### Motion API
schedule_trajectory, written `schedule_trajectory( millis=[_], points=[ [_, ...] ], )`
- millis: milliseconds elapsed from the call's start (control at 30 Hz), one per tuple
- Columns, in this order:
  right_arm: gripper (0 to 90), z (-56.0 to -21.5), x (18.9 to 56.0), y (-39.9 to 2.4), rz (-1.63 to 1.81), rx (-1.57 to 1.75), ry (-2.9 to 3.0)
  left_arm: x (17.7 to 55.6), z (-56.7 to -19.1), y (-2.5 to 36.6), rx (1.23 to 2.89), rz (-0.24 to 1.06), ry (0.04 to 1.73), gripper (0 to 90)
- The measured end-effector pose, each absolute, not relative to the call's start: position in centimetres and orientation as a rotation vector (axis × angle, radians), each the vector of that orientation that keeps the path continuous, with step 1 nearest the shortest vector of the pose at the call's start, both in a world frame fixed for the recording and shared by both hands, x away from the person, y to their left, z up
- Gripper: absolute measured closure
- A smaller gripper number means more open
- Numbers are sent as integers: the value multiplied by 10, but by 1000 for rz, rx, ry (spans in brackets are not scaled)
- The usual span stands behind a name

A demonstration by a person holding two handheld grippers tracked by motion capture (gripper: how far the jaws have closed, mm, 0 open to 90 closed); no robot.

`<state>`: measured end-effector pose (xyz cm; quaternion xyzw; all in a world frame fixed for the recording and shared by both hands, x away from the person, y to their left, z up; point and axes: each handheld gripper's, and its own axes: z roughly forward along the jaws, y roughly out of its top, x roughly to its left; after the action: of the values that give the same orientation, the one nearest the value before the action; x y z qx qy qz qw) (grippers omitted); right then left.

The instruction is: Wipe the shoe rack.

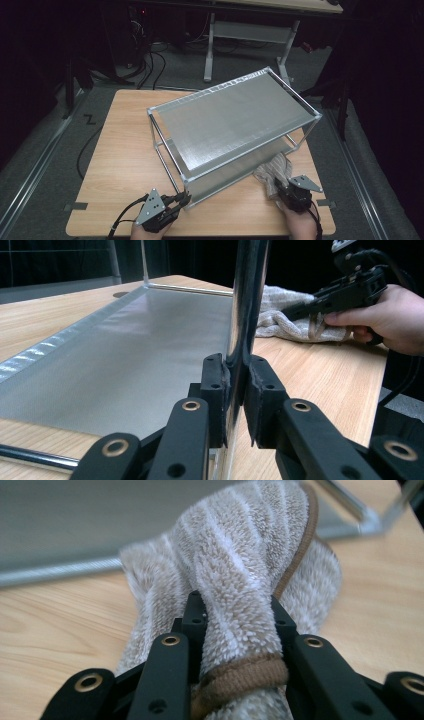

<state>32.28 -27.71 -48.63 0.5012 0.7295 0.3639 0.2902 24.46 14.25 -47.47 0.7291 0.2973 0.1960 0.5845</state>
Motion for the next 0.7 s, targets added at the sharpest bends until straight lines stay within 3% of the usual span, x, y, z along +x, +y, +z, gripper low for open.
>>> schedule_trajectory(
  millis=[333, 700],
  points=[
    [703, -456, 317, -209, 1136, 1150, 2018, 242, -478, 151, 1676, 447, 693, 787],
    [690, -476, 312, -117, 1206, 1075, 2120, 242, -479, 150, 1670, 435, 692, 787]
  ],
)
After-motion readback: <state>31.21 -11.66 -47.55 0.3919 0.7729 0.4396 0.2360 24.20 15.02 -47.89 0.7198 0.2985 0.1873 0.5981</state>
